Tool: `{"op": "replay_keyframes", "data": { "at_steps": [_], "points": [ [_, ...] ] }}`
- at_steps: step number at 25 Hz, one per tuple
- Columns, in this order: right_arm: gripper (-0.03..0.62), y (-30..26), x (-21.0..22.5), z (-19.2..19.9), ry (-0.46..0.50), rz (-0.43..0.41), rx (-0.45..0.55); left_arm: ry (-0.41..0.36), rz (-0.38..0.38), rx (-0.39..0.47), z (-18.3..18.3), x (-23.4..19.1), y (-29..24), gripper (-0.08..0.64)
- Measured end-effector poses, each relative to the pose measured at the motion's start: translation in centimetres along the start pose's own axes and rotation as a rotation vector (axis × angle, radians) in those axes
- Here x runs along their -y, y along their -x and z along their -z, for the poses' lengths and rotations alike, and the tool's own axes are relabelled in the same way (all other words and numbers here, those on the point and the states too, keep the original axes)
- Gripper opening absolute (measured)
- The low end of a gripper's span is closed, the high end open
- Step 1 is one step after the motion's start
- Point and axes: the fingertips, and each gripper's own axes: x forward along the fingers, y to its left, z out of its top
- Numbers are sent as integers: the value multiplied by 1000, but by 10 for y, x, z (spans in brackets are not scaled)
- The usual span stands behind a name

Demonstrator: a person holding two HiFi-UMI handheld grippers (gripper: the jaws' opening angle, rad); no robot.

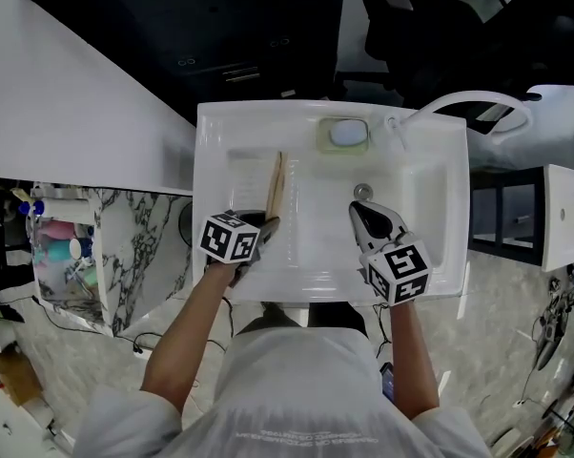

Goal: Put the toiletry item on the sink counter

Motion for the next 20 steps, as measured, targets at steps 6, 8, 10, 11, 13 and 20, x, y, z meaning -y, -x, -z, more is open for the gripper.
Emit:
{"op": "replay_keyframes", "data": {
  "at_steps": [6, 8, 10, 11, 13, 20],
  "points": [
    [-3, 2, -3, 5, 14, 2, -20, 9, -46, 2, 6, -7, 1, 72],
    [-3, 3, -3, 7, 9, 8, -21, 9, -62, 2, 6, -9, 2, 72],
    [-3, 3, -3, 9, 3, 11, -24, 10, -85, 5, 6, -13, 2, 75],
    [-3, 3, -4, 10, 1, 11, -25, 13, -94, 10, 6, -15, 3, 77],
    [-3, 4, -5, 11, -2, 10, -27, 21, -102, 19, 5, -16, 4, 89],
    [-3, 8, -7, 13, -23, 21, -23, -116, -149, 7, -1, -10, 13, 180]
  ]
}}
